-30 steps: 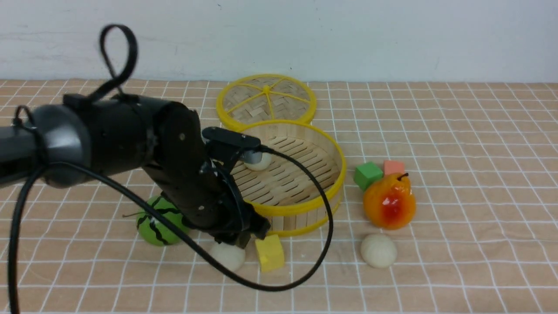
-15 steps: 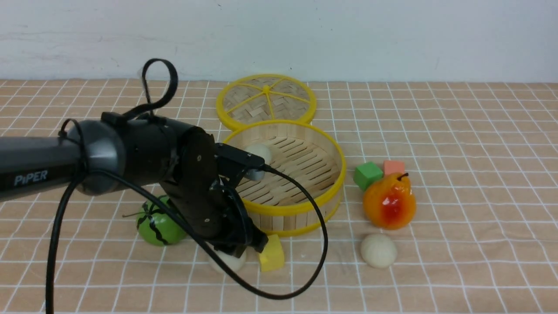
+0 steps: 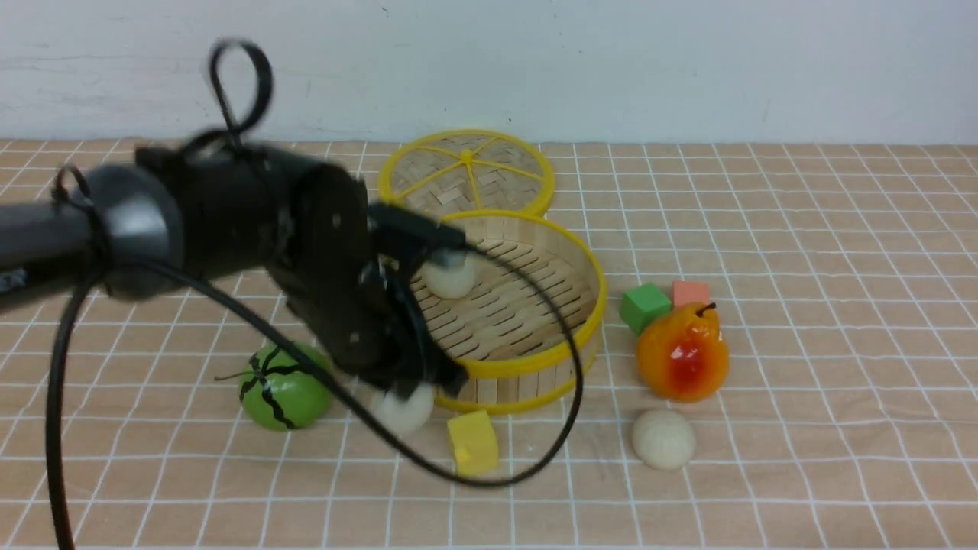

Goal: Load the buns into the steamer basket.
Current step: Use the left arm to put the steamed stuffed bun into the steamer

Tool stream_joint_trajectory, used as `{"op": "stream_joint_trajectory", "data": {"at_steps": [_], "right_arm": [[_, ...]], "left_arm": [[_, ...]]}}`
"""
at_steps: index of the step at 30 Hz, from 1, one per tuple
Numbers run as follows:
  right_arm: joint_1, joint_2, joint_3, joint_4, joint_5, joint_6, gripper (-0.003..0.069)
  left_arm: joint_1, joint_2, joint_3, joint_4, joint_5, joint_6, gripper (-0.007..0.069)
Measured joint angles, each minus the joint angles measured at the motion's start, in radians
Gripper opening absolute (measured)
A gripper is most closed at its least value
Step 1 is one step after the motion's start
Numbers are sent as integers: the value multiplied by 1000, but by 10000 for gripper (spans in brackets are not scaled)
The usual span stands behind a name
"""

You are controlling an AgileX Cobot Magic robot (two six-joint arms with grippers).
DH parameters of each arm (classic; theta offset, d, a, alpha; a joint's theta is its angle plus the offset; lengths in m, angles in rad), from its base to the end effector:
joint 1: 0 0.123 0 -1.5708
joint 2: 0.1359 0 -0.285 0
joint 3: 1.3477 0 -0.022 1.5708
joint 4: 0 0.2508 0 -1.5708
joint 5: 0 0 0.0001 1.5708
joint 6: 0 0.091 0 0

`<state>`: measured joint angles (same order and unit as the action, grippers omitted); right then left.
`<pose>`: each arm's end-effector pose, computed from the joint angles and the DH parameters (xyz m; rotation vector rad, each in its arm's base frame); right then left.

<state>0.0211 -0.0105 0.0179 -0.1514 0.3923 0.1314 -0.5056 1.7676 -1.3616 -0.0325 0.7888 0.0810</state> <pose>0.0521 -0.0042 0.1729 0.0117 1.8789 -0.0457 0.3303 -0.1853 0.2532 0.7551 2.5814 -0.1711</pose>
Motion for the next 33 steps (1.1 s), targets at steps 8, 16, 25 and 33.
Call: {"op": "stream_joint_trajectory", "data": {"at_steps": [8,16,25,33], "right_arm": [[0,0,0,0,0,0,241],[0,0,0,0,0,0,241],[0,0,0,0,0,0,241],[0,0,0,0,0,0,241]], "left_arm": [[0,29,-132,-4,-103,1,-7],[0,179,-134,-5,-219,0,24],[0,221,-135,-7,-222,-68,190],[0,186,-135,-33,-165,-81,409]]}}
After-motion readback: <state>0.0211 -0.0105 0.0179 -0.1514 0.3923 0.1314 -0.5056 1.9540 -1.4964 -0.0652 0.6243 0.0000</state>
